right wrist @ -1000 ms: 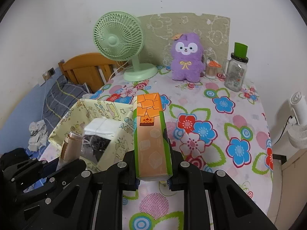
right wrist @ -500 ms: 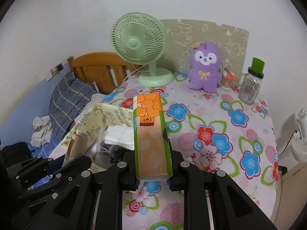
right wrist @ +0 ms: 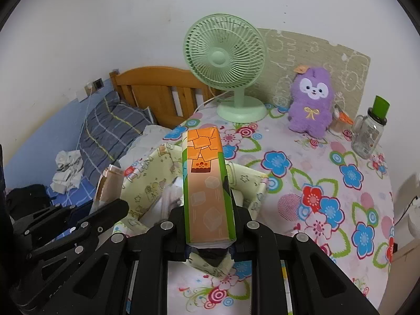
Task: Organize soft objects
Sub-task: 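Carry the rolled cloth and green tissue box over the box with both tools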
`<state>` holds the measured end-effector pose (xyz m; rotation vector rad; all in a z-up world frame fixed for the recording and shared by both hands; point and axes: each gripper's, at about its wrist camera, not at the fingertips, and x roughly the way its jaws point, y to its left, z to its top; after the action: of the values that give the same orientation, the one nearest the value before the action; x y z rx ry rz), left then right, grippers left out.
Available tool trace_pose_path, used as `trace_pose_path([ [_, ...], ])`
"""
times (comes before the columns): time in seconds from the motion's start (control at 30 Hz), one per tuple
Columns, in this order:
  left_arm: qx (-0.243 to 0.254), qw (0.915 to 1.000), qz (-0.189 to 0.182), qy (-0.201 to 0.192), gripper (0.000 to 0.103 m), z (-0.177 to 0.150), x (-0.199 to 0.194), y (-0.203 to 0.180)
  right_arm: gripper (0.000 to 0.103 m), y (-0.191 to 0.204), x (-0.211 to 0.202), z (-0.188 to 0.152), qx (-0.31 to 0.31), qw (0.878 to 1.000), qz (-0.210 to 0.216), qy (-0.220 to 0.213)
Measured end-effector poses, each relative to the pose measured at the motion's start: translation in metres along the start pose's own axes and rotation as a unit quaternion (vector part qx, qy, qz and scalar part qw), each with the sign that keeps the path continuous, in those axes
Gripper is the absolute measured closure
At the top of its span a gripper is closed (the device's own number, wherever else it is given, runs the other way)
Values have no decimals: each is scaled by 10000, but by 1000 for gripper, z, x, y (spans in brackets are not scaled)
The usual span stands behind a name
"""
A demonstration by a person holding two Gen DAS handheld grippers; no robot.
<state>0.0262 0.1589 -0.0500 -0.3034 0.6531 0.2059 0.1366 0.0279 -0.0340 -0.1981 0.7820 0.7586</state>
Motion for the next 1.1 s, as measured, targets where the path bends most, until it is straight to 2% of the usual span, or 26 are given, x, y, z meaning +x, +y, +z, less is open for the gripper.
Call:
trace_pose_path([
  [0.33,5,9999,156,59,90,6,14,19,80,12,14,9,20,10000,7,36],
  [1.1,-264,9991,214,262,89,12,38,60,80,39,59,20,-110,9992,-111,368],
])
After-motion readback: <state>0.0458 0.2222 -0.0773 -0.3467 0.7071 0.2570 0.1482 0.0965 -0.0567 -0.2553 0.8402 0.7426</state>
